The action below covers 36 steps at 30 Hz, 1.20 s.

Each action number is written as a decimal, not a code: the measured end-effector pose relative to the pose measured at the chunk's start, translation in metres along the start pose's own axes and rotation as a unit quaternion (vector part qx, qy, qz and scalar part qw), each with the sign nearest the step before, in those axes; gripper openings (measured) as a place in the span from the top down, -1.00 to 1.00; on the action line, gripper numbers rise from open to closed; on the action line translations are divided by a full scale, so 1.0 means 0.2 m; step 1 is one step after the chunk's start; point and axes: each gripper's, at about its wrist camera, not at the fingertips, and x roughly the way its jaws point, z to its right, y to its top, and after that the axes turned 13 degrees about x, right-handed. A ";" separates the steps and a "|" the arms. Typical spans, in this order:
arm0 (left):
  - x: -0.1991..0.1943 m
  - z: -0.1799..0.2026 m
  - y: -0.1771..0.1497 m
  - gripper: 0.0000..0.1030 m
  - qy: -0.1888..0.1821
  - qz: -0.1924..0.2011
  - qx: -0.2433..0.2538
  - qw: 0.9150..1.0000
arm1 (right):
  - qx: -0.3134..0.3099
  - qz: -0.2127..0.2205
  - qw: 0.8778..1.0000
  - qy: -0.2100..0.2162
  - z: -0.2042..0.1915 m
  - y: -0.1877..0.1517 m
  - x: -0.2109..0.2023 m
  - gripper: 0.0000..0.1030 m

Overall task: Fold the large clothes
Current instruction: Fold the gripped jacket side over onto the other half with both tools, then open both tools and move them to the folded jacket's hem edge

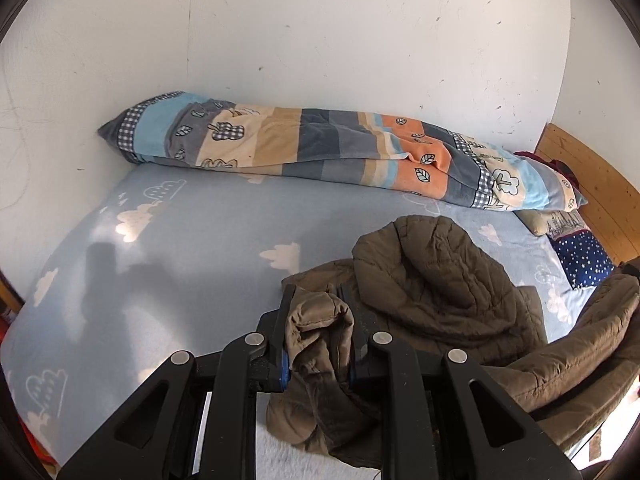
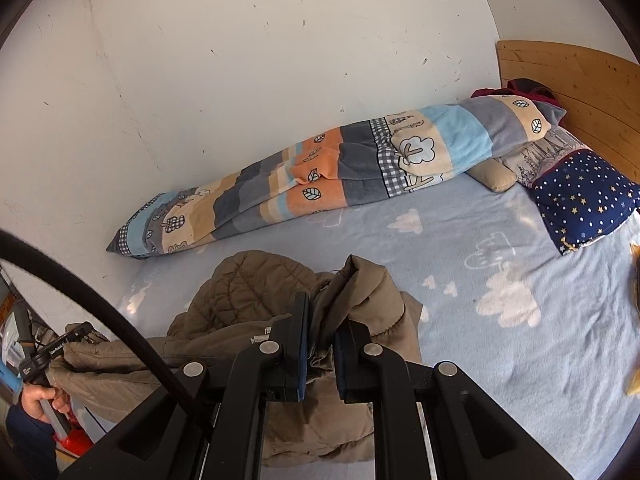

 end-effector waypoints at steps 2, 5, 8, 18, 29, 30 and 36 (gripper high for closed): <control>0.10 -0.03 0.08 0.63 0.004 -0.004 -0.003 1.000 | -0.004 -0.001 1.000 -0.006 0.01 0.06 0.11 0.78; 0.26 -0.06 0.19 0.63 0.002 -0.015 -0.007 1.000 | -0.005 -0.004 1.000 -0.015 0.02 0.14 0.28 0.78; 0.45 -0.09 0.27 0.63 -0.008 -0.034 -0.018 0.999 | -0.005 -0.010 1.000 -0.027 0.05 0.20 0.47 0.78; 1.11 -0.13 0.37 0.62 -0.019 -0.114 -0.040 0.993 | 0.009 -0.032 0.998 -0.052 0.25 0.31 1.06 0.78; 1.43 -0.28 0.34 0.03 0.014 -0.137 -0.130 0.982 | 0.096 -0.126 0.984 -0.076 0.47 0.27 1.49 0.74; 1.42 -0.30 0.34 0.03 0.009 -0.134 -0.145 0.980 | 0.121 -0.136 0.981 -0.066 0.51 0.27 1.50 0.71; 1.24 -0.45 0.33 0.03 0.023 -0.113 -0.169 0.979 | 0.225 -0.105 0.967 -0.049 0.74 0.36 1.29 -0.08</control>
